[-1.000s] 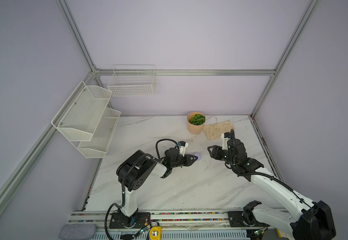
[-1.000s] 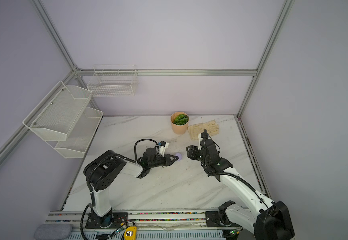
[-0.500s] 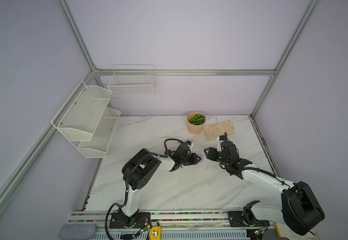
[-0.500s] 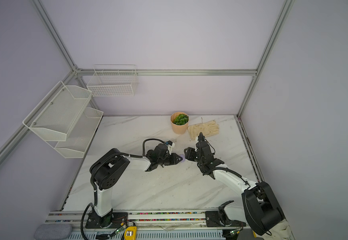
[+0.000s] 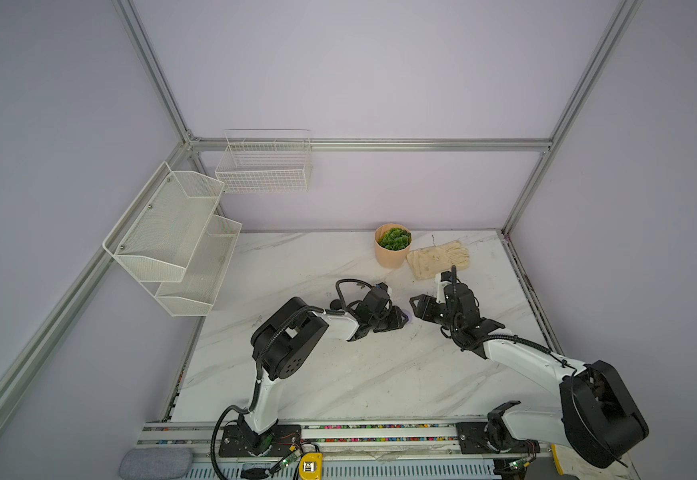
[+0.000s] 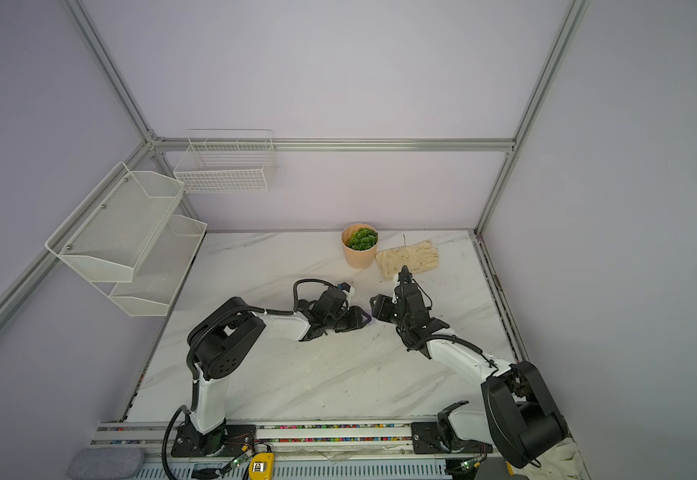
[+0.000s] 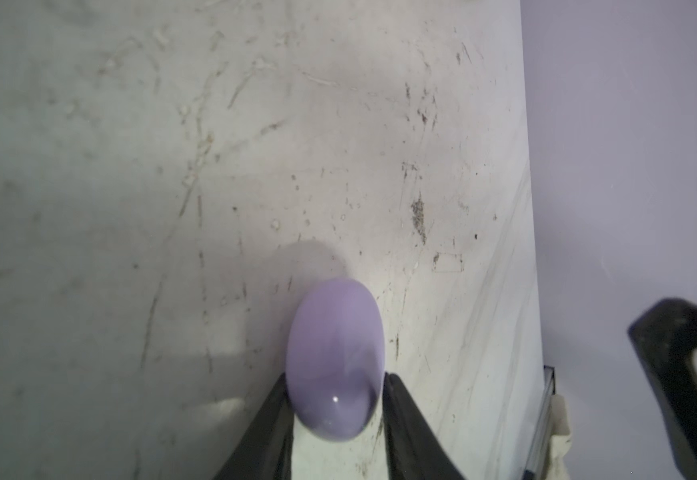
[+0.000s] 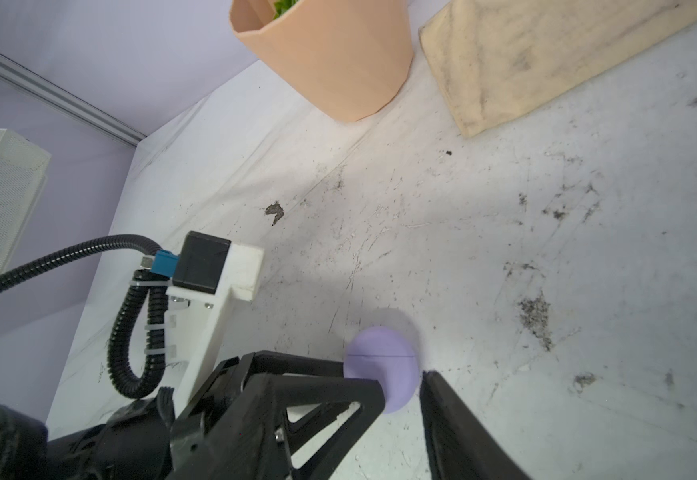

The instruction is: Insert the wireless bluetooth earbuds into the charging case

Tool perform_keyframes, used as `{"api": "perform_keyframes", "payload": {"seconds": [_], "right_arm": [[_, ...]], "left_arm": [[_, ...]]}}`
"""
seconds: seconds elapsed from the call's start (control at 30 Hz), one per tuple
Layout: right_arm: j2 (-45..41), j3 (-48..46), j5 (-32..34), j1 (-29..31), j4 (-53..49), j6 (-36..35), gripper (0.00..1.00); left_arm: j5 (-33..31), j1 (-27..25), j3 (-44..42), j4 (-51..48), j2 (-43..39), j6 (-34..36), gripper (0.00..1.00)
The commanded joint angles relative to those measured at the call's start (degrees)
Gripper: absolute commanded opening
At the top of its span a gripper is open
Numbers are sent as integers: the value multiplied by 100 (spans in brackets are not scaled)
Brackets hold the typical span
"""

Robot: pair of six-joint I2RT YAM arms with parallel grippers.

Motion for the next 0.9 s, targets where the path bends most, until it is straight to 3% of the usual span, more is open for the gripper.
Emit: {"api": "perform_keyframes", "payload": {"seconds": [0.0, 0.07, 0.3, 0.4, 0.5, 0.6, 0.73, 0.8, 0.87], "right_arm": [[-133, -37, -51, -61, 152, -69, 60], [-131, -20, -62, -77, 134, -55, 60], [-223, 37, -185, -121, 10, -23, 60], [-273, 350, -417, -132, -548, -634, 60], [-150, 659, -671, -107, -820, -931, 60], [470, 1193, -554, 344, -763, -916, 61], [2397, 2876, -242, 1265, -1484, -1187, 62], [3304, 3824, -164, 1594, -1927, -1473, 64], [4078, 4685, -163, 1852, -2289, -2093, 66]], "left_arm": [[-176, -3, 250, -343, -175, 86, 43], [-159, 0, 352, -503, -177, 167, 50], [-271, 1, 567, -1350, -449, 538, 56], [-538, 33, 448, -1851, -1010, 973, 58], [-790, 426, 78, -2256, -1840, 1343, 58], [-637, 1159, -501, -2269, -2681, 1371, 58], [-542, 2144, -1265, -2288, -3567, 1445, 60], [-639, 2528, -1589, -2275, -3873, 1416, 64], [-352, 2988, -1791, -2321, -3927, 1355, 65]]}}
